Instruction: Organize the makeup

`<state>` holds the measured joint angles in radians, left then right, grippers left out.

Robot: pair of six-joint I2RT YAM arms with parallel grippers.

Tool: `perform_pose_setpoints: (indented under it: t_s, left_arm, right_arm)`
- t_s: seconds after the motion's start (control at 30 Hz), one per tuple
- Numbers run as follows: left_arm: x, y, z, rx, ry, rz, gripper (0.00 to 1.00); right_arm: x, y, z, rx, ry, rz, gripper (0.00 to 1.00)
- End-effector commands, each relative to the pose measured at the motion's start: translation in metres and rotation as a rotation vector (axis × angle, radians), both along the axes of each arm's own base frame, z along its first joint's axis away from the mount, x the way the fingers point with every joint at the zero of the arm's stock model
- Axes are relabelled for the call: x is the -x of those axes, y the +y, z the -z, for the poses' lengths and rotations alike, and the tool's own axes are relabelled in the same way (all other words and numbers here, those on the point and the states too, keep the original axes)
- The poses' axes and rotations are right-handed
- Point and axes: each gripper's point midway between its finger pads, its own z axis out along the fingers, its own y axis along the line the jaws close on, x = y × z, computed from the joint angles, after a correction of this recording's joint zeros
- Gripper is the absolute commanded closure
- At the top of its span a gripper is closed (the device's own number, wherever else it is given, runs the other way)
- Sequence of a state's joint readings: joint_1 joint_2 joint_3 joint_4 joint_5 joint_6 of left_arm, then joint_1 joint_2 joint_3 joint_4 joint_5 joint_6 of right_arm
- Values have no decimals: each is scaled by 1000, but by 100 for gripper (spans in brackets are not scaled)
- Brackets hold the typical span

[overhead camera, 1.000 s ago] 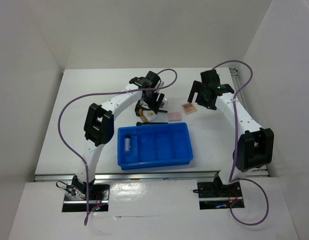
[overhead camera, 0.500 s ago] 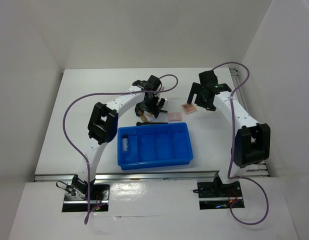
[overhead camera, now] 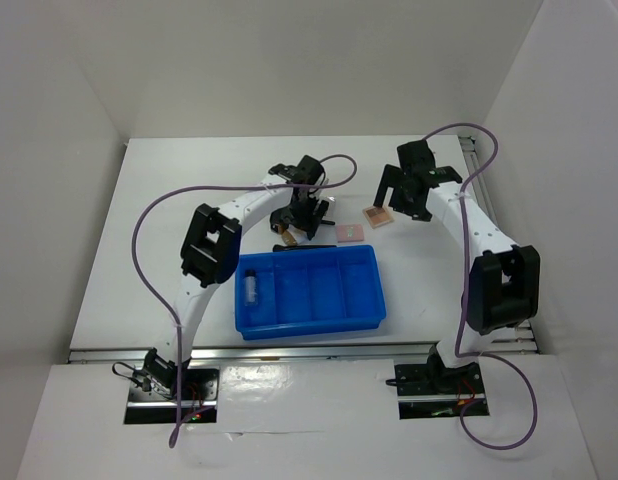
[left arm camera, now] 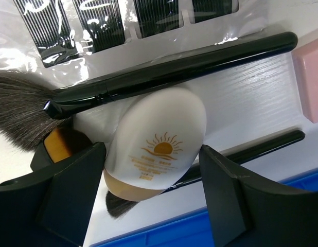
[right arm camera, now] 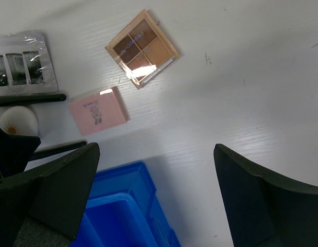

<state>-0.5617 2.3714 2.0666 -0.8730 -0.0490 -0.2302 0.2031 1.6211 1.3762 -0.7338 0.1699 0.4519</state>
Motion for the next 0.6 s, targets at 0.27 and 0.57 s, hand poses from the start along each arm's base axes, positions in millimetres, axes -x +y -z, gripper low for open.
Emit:
perform_pose_setpoints:
  t_s: [0.27,0.57]
  left_arm:
    - [-6,-7,2,-8,-24,31,21]
    - [-10,-10,-14,11,-55,31,46]
  right_arm:
    - [-8,-4,-13,13,-24,15,0]
    - [-8,-4,-13,13,-24,15,0]
